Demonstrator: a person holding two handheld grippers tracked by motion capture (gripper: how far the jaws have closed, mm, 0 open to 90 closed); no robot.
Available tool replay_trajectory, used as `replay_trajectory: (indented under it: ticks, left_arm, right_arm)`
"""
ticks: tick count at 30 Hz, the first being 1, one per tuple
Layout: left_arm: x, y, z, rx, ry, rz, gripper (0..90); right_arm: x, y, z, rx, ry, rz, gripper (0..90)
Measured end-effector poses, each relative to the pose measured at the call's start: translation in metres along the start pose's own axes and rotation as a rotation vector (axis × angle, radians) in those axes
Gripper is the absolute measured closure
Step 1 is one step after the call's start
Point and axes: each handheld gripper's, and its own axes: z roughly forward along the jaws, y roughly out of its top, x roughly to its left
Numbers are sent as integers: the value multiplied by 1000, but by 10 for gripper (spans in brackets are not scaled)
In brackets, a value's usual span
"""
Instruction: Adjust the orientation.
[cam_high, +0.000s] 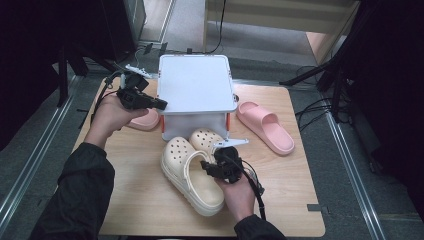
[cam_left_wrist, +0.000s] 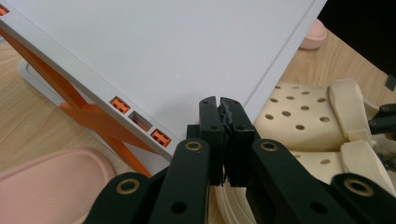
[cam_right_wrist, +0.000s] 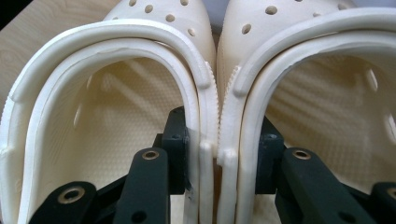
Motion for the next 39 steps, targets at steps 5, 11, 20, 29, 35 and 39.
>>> replay_trajectory:
  ticks: [5,11,20,29,35,39]
  left_arm:
    - [0,0,0,1,4,3,882]
    - [0,0,0,-1,0,5,886]
    - [0,-1,0,-4,0,5,893]
    - [1,-1,0,-5,-4,1,895]
    - [2,-2,0,-9,-9,0,895]
    - [2,-2,-1,-10,-11,-1,895]
  right_arm:
    - [-12,21,9,-9,-30,-9,666]
    - [-25,44,29,-13,-50,19,666]
    - [-33,71,57,-30,-124,14,665]
    - [-30,77,74,-43,-185,23,663]
    - [-35,79,80,-74,-171,89,661]
    - [-34,77,85,-86,-194,65,654]
